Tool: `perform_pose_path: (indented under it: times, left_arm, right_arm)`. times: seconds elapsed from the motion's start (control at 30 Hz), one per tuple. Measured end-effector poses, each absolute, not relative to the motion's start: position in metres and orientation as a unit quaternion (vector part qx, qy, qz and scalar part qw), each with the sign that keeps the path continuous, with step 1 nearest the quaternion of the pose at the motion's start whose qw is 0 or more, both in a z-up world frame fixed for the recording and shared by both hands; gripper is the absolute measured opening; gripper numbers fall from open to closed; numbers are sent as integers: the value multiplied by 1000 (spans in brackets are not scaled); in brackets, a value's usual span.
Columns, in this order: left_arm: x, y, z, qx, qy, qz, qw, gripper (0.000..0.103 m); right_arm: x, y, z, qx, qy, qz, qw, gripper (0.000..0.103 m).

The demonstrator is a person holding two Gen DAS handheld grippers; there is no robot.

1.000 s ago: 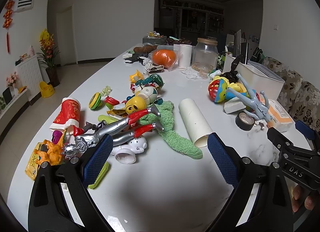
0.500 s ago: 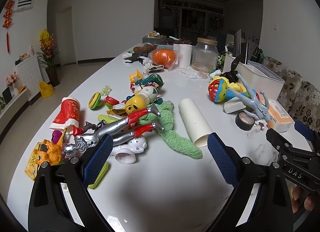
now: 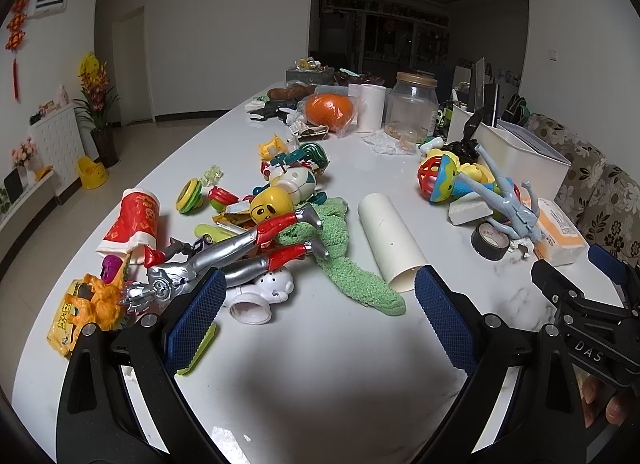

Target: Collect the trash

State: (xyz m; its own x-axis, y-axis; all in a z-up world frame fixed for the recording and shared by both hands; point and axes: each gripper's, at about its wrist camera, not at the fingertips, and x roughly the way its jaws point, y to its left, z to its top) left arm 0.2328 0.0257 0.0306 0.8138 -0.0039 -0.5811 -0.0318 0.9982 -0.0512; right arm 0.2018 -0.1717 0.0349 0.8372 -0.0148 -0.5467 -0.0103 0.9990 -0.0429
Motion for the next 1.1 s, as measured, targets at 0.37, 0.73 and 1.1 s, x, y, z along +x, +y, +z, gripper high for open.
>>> perform_pose_path:
  times: [0.37,0.73,1.1]
  left_arm:
    - [234,26,29,-23,307,15,951,93]
    - [227,16,35,16,267,38,963,93]
    - [227,13,34,12,272,23,962,93]
  right_arm:
    - [204,-171,34,-24,288,1,957,98]
    - [205,-171,32,-26,291,2,956,98]
    - [206,-171,31,-27,294,2,955,98]
